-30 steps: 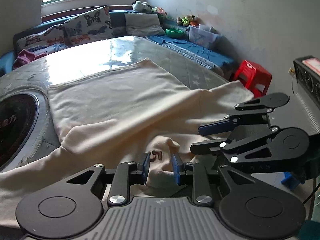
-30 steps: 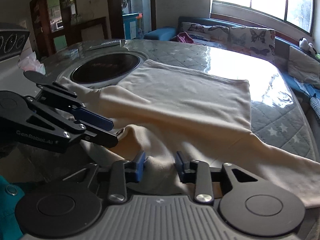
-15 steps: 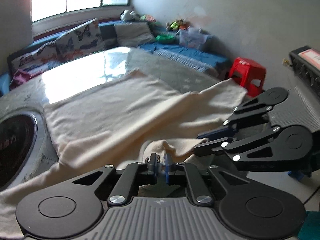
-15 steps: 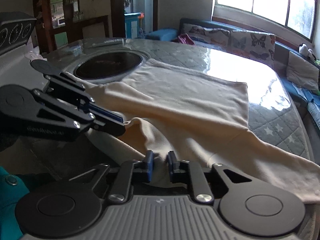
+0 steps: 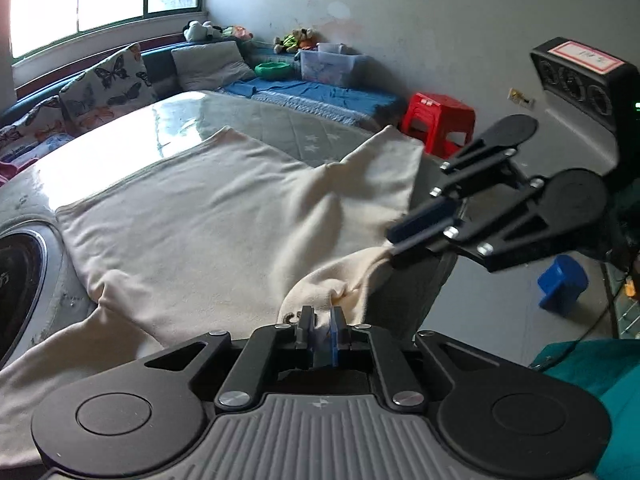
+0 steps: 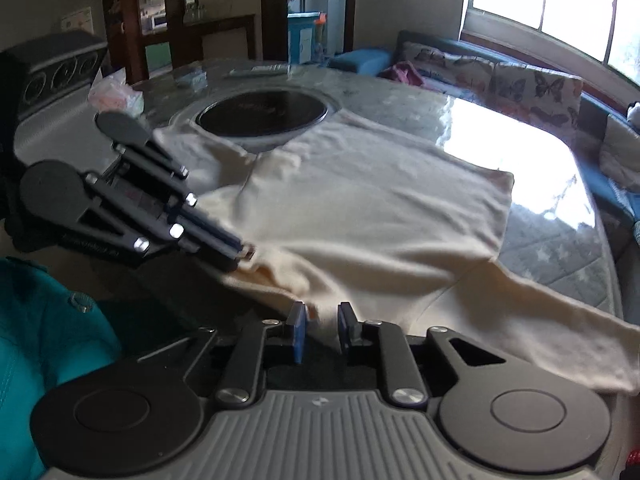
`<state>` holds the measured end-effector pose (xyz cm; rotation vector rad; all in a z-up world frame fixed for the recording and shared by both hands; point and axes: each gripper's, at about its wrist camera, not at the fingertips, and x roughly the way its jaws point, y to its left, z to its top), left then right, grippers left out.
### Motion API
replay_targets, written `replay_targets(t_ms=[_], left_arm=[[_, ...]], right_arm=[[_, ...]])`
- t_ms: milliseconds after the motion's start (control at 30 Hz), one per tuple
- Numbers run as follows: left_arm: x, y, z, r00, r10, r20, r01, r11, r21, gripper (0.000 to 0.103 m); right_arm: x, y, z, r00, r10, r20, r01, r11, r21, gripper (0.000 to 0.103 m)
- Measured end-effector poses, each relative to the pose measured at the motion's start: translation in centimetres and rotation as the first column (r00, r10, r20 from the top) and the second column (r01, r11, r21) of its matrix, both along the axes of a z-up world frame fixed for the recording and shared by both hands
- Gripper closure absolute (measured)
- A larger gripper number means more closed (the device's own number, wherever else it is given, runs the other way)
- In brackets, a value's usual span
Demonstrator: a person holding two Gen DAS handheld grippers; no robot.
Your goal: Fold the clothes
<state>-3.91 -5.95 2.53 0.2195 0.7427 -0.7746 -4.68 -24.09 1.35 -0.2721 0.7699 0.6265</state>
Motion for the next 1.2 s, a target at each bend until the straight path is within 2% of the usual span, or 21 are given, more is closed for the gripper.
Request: replay_targets(t_ms=[100, 200, 267, 367, 500, 567, 633, 767, 900, 967, 1067, 1167, 1200], left_arm=[[0.5, 0.6, 1.2, 1.0, 0.005, 0.025, -0.004, 0.998, -0.055, 0.094], [1.4, 1.2, 2.2, 0.998, 0.05, 0.047, -0.046, 0.995, -0.093, 0.093], [2.5, 1.1, 2.0, 0.995, 0.091, 0.045, -0.087, 0.992, -0.093, 0.093], [4.3, 0.5, 0.4, 0.99, 0.143, -0.001, -0.143, 0.987, -0.075, 0.093], [4.7, -0.3, -2.2, 0.987, 0.154, -0.041, -0.155, 0.988, -0.017, 0.093], [4.6, 0.1, -3.1, 0.985, 0.163, -0.059, -0.164, 0.986, -0.01, 0.093], [4.7, 0.5, -3.1, 0.982, 0.175, -0.065, -0.176, 0.984, -0.015, 0.092], [5.6, 1.5, -1.8, 0.976, 0.214, -0.039, -0.216, 0.975, -0.045, 0.087], [7.7, 2.6, -1.6, 0.953, 0.299, -0.048, -0.302, 0.95, -0.078, 0.082], [8.6, 3.3, -2.2, 0.934, 0.352, -0.058, -0.355, 0.932, -0.071, 0.079], [9.6, 4.8, -3.2, 0.903, 0.421, -0.09, -0.426, 0.903, -0.056, 0.08], [9.6, 6.3, -3.3, 0.889, 0.448, -0.089, -0.454, 0.888, -0.067, 0.08], [9.6, 6.7, -3.4, 0.885, 0.457, -0.089, -0.463, 0.883, -0.07, 0.08]], right_arm=[[1.0, -0.1, 0.0, 0.999, -0.036, 0.009, 0.035, 0.998, 0.043, 0.086], [2.1, -0.1, -0.5, 0.998, -0.058, -0.013, 0.059, 0.994, 0.087, 0.086], [2.5, 0.3, -1.3, 0.998, -0.058, -0.018, 0.059, 0.996, 0.073, 0.086], [2.9, 0.9, -2.7, 0.998, -0.045, -0.035, 0.046, 0.998, 0.044, 0.086], [1.7, 1.4, -3.2, 0.999, 0.007, -0.043, -0.007, 1.0, 0.004, 0.084], [1.3, 1.1, -2.8, 0.999, 0.021, -0.049, -0.021, 1.0, 0.004, 0.079], [1.3, 0.8, -2.2, 0.998, 0.02, -0.052, -0.02, 1.0, 0.017, 0.071], [2.5, 0.2, -1.1, 1.0, -0.024, -0.018, 0.025, 0.998, 0.061, 0.07], [5.0, -0.7, -1.3, 0.991, -0.132, 0.012, 0.13, 0.987, 0.096, 0.064], [6.3, -1.2, -1.8, 0.985, -0.174, 0.018, 0.172, 0.979, 0.107, 0.063], [7.6, -2.1, -2.9, 0.971, -0.237, 0.014, 0.235, 0.968, 0.09, 0.063], [7.9, -2.6, -3.9, 0.962, -0.271, 0.013, 0.27, 0.961, 0.056, 0.061], [7.8, -2.6, -4.2, 0.961, -0.278, 0.015, 0.277, 0.96, 0.044, 0.055]])
